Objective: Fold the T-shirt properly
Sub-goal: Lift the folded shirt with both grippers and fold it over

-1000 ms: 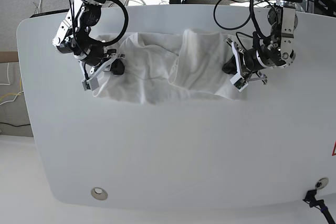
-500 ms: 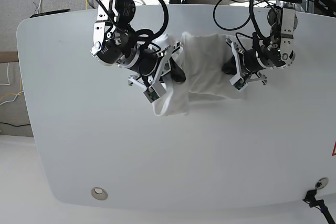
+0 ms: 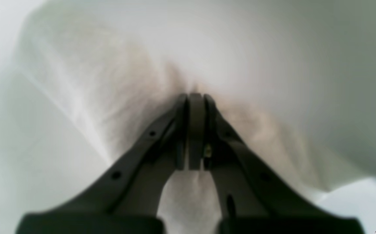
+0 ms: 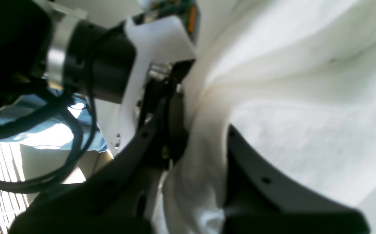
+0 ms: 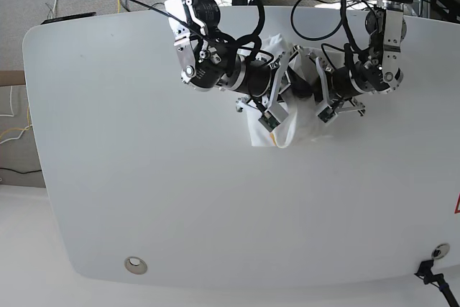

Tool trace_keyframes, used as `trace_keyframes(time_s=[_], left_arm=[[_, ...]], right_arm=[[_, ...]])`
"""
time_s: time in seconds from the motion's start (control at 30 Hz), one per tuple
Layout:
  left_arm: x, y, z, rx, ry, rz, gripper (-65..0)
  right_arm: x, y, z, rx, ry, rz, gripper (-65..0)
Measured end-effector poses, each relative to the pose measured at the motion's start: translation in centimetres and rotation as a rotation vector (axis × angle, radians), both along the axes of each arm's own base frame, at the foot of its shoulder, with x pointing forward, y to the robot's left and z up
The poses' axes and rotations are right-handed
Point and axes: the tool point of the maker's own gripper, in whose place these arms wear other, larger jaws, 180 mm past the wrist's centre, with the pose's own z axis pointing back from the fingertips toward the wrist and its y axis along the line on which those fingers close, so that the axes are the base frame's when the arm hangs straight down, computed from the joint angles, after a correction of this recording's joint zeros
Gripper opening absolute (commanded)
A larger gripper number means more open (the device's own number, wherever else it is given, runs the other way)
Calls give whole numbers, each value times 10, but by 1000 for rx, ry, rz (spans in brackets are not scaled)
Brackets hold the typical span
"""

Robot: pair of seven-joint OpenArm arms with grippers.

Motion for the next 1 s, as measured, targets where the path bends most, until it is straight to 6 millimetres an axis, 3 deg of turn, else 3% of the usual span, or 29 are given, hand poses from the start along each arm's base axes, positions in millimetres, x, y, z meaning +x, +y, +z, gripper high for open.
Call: trace_keyframes(time_s=[0.17,0.3,0.5,0.57,0.7,0.77,0.9,1.0], left_arm=[[3,35,10,95,-20,66,-650],[20,72,39,128,-111,165,-650],[30,100,67,143,-191,251,-650],[36,107,87,152,-250,273,-650],[40,129,119,170,-346,340,-650],[41,139,129,181,-372,368,-650],[47,165,157,197,-452,445,-650],[48,175,163,206,-465,475,-650]], right_arm=[[16,0,4,-10,-27,2,-650],[22,0,6,-13,-35,4,-650],[29,1,13,-14,-60,9,-650],[32,2,17,-12,-72,11,-546],[32,5,19,-26,-90,31,-267],[27,17,24,-25,-110,74,-184],[21,36,37,-21,-156,146,-180],[23,40,43,-22,-180,162,-180]])
